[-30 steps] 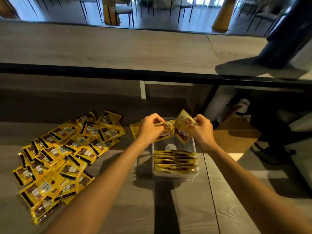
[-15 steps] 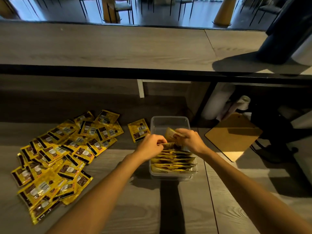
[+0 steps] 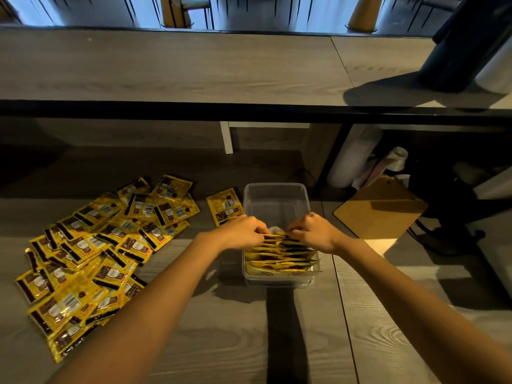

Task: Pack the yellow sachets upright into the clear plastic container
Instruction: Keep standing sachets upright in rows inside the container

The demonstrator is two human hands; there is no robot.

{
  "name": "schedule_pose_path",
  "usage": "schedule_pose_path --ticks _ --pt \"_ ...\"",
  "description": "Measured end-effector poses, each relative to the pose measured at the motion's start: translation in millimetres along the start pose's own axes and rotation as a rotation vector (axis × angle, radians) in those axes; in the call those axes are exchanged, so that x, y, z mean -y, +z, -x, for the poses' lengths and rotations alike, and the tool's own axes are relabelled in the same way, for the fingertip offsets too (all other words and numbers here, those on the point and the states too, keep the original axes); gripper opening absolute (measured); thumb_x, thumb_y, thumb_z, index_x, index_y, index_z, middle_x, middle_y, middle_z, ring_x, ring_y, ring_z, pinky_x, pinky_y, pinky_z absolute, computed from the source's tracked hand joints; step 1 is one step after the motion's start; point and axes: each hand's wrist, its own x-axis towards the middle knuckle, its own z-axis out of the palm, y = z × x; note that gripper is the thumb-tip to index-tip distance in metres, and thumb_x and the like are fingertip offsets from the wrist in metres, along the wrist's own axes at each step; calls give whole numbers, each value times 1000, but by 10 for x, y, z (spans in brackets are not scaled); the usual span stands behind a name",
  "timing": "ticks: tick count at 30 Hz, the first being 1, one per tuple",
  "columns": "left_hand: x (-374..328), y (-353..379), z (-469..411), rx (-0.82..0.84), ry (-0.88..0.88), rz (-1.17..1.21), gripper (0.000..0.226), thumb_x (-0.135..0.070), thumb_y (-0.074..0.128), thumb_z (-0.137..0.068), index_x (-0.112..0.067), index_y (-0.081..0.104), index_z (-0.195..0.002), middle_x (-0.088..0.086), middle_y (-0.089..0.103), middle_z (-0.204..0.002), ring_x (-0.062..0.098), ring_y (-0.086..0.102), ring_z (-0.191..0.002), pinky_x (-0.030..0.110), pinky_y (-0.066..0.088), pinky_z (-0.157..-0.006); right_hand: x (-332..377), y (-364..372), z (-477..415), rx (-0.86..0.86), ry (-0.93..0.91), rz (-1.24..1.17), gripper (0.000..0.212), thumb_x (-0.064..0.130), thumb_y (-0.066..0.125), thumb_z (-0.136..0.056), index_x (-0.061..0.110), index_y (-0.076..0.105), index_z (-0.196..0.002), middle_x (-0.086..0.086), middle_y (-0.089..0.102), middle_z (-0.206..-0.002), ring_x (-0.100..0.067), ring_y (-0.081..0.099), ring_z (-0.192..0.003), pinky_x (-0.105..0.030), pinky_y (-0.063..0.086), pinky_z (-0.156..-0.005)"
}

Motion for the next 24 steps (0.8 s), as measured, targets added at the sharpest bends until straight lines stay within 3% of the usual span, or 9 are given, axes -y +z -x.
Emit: schedule_pose_path --ticks 2,4,6,8,12,16,18,20,24 --pt "1 -2 8 44 -4 -49 32 -17 46 -87 -20 64 -113 5 66 -107 21 60 -101 40 51 -88 15 -38 32 39 -45 30 39 33 37 -87 16 69 -105 3 63 -97 -13 56 -90 -20 36 -80" --pt "15 14 5 44 -3 -95 30 -19 43 -88 -18 64 -110 8 67 -103 22 60 -100 40 49 -90 25 -59 43 47 -37 55 30 36 32 -81 33 61 -75 7 59 -83 -8 52 -80 -23 32 -80" --pt "20 33 0 5 -4 -106 29 -19 39 -92 -16 64 -106 8 66 -99 23 58 -100 38 42 -95 22 -58 43 22 1 50 36 37 31 -83 19 53 -62 -10 59 -79 -21 54 -78 -22 34 -67" --pt "9 50 4 -35 0 -106 29 -18 36 -94 -12 64 -101 8 64 -92 25 56 -100 39 32 -102 -4 -43 47 3 39 39 44 32 35 -92 -1 59 -76 -23 61 -91 -31 56 -89 -18 35 -67" --pt "33 78 11 14 -17 -149 34 -20 35 -93 -15 65 -108 7 66 -106 22 52 -111 44 8 -115 26 -13 105 8 4 74 57 42 25 -83 -2 63 -83 -18 62 -97 -24 53 -98 -27 30 -95" --pt "44 67 43 -4 -39 -3 28 -15 40 -86 -9 66 -94 14 65 -100 31 57 -107 44 40 -98 70 5 114 -42 -7 68 58 42 21 -79 1 63 -82 -18 62 -97 -24 52 -98 -24 29 -90" --pt "14 37 92 -73 -40 62 39 -9 42 -86 -12 61 -119 11 57 -127 29 49 -124 40 42 -98 108 0 116 -78 -17 81 45 40 22 -79 15 57 -68 -15 61 -88 -22 52 -89 -30 35 -94" --pt "8 -5 147 -170 -39 83 47 -4 42 -88 -14 50 -133 10 46 -141 26 43 -130 37 38 -102 190 -8 106 -130 -57 97 45 38 23 -80 16 63 -78 -11 62 -88 -21 53 -87 -33 36 -98" --pt "125 -92 296 -428 -52 197 40 -3 39 -92 -13 56 -127 11 55 -132 26 60 -103 35 49 -87 441 31 -35 -274 -131 102 47 33 29 -83 7 67 -92 -8 65 -88 -18 55 -84 -38 37 -102"
